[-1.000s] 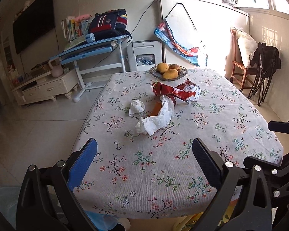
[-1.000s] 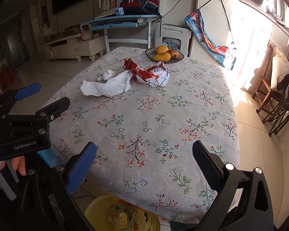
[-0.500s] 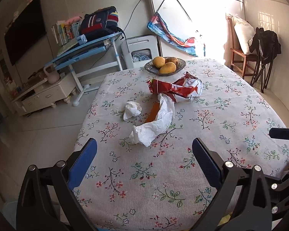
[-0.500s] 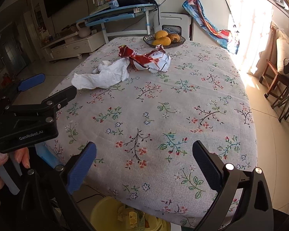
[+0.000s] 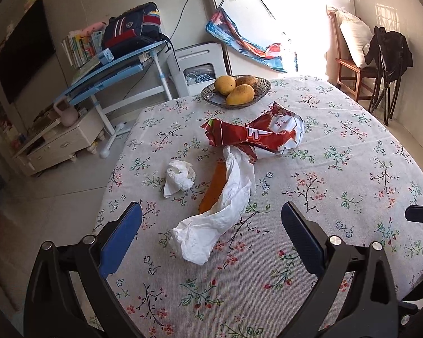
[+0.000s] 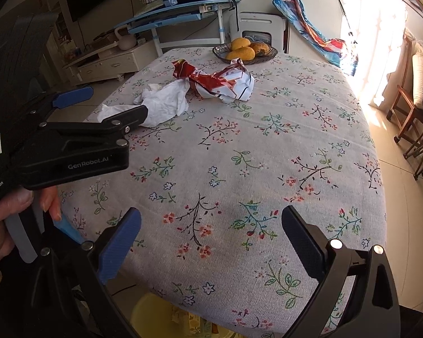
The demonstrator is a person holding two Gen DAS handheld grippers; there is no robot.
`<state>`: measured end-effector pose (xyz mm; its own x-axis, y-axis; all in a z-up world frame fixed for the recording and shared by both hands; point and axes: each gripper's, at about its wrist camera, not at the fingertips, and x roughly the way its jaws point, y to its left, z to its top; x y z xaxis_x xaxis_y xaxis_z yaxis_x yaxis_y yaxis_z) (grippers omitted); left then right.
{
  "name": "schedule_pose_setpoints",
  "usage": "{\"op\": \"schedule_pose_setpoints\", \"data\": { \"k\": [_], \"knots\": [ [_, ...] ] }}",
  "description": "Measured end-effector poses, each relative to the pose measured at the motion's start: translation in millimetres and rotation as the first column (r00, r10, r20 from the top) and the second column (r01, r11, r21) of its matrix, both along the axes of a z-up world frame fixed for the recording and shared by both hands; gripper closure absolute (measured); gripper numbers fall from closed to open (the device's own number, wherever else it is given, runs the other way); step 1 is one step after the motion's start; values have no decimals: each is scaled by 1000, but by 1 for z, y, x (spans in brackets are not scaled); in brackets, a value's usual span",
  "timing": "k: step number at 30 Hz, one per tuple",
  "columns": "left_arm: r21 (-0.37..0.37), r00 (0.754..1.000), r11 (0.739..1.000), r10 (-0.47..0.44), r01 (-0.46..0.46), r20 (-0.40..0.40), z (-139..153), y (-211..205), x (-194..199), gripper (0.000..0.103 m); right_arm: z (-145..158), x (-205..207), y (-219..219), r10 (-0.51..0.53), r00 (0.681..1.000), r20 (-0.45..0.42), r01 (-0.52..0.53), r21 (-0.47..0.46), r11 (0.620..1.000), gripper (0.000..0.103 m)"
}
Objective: Collect trash
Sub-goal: 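Move both tools toward the white tissue and red snack wrapper, then grasp the white tissue with the left gripper while the right gripper grasps the orange peel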
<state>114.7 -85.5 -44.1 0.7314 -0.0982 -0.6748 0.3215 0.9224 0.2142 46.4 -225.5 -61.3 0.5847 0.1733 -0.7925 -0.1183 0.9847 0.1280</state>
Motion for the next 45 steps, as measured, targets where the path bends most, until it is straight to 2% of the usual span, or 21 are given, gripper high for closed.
{"op": "schedule_pose_setpoints", "data": {
  "k": [6, 10, 11, 12, 14, 15, 17, 20, 25, 34, 37, 39, 41, 42, 43, 45],
  "knots": [
    [-108, 995, 993, 26, -36, -99, -14, 5, 37, 7, -2, 5, -2, 0, 1000, -9, 1, 12, 1000, 8],
    [-143, 991, 989, 6, -25, -134, -23, 2, 48, 7, -4, 7, -2, 5, 1000, -18, -5, 10, 1000, 8],
    [-155, 989, 988, -4, -19, -145, -25, 2, 49, 10, -5, 8, -1, 7, 1000, -21, -7, 9, 1000, 8],
    [-170, 988, 985, -9, -18, -157, -27, 1, 51, 14, -5, 9, -1, 8, 1000, -22, -8, 7, 1000, 8],
    [-196, 980, 980, -20, -20, -199, -33, 2, 54, 36, -6, 9, 0, 8, 1000, -24, -8, 4, 1000, 8],
    [-199, 975, 980, -21, -23, -219, -36, 4, 55, 41, -6, 10, 0, 6, 1000, -24, -6, 4, 1000, 8],
    [-183, 969, 983, -25, -21, -246, -40, 7, 56, 65, -7, 10, 0, 4, 1000, -27, -4, 2, 1000, 8],
    [-191, 965, 981, -29, -23, -262, -39, 19, 53, 75, -8, 10, 3, 7, 1000, -29, -7, -5, 1000, 8],
    [-222, 961, 973, 5, -68, -276, -29, 52, 38, 81, -11, 8, 9, 18, 1000, -23, -18, -25, 1000, 8],
    [-294, 950, 936, 105, -194, -294, -18, 118, 22, 81, -11, 7, 25, 52, 999, 9, -51, -39, 998, 8],
    [-282, 942, 933, 133, -224, -307, -22, 127, 21, 81, -8, 8, 30, 64, 998, 20, -64, -21, 998, 8],
    [-274, 931, 933, 135, -235, -339, -28, 128, 24, 74, -3, 10, 33, 72, 997, 27, -72, 9, 997, 8],
    [-279, 928, 926, 150, -252, -342, -32, 129, 24, 50, 1, 15, 38, 78, 996, 33, -79, 32, 996, 8],
    [-284, 930, 924, 154, -255, -334, -32, 128, 24, 45, 3, 17, 41, 82, 996, 36, -84, 41, 996, 8],
    [-284, 933, 925, 153, -251, -326, -32, 127, 24, 41, 5, 22, 45, 85, 996, 35, -87, 52, 995, 8],
    [-261, 934, 936, 146, -237, -326, -35, 124, 25, 41, 9, 33, 52, 84, 996, 36, -87, 81, 993, 8]
  ]
}}
